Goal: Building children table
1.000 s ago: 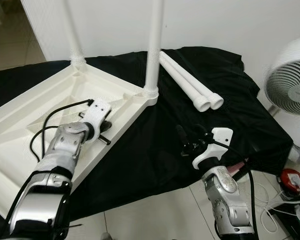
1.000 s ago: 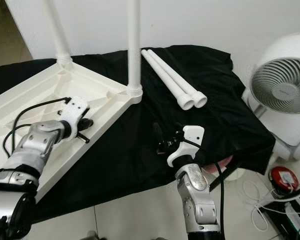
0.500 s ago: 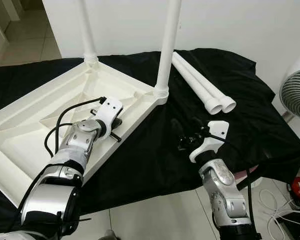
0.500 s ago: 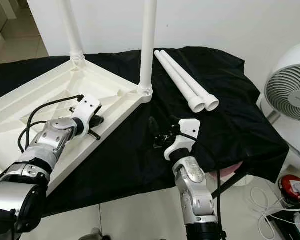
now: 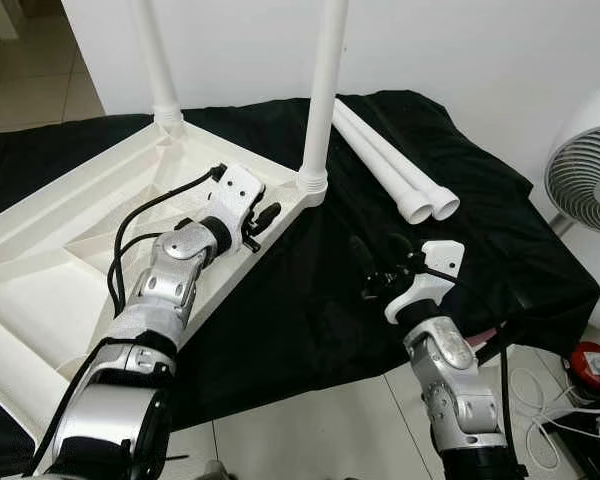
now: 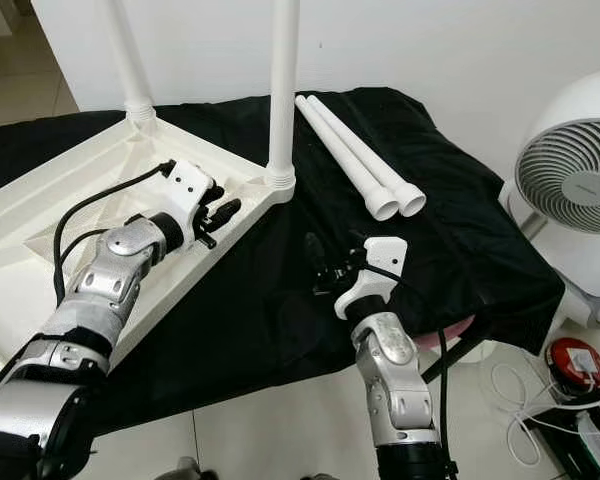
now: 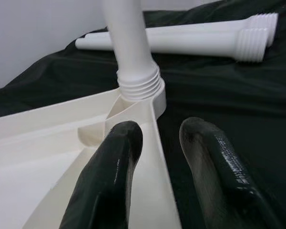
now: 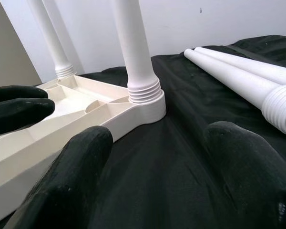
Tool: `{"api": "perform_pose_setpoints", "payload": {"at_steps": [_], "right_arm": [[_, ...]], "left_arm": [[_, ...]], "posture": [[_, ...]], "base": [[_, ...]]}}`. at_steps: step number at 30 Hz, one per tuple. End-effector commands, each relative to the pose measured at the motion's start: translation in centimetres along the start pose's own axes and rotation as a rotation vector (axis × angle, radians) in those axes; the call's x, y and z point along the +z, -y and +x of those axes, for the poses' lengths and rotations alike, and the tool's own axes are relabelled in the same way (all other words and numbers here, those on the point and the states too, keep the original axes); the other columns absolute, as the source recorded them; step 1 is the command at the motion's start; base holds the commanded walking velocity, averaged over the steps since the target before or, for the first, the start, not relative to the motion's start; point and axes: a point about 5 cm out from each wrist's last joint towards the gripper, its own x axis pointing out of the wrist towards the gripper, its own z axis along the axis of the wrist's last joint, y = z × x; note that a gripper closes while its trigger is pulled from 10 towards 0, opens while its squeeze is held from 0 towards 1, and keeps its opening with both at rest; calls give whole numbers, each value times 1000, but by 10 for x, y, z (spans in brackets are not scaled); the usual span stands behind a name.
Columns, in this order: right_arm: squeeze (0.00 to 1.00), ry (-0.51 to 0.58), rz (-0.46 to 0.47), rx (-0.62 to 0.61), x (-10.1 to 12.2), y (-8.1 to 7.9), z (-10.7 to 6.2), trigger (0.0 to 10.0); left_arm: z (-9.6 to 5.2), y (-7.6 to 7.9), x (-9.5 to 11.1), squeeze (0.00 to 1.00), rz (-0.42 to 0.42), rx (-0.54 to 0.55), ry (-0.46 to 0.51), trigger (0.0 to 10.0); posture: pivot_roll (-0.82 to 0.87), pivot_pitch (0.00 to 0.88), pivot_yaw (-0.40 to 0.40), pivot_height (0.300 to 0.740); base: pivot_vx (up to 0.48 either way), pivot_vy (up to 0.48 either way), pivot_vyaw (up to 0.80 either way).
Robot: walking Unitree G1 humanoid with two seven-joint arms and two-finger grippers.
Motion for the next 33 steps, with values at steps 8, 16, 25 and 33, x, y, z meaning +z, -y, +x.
{"api": "perform_pose_setpoints", "payload": {"at_steps": [8,16,25,33], "right_arm": [[0,19,-54,-37,0,15,3,10000],[0,27,-133,-47,0,27,14,10000],[0,5,-249,-42,-8,33,32,10000],[0,10,-248,-32,-13,35,33,10000]], "left_arm": [[-11,-11,8,0,-142,104,125,10000],[-24,-24,-1,0,-259,284,151,10000],[-38,-27,-10,0,-183,292,169,10000],[-56,-28,-26,0,-137,281,155,10000]], "posture": [[-51,6,4,740],[-44,0,14,740],[-17,0,20,740],[-8,0,13,740]], "base": [[0,0,0],[0,0,0],[0,0,0],[0,0,0]]}}
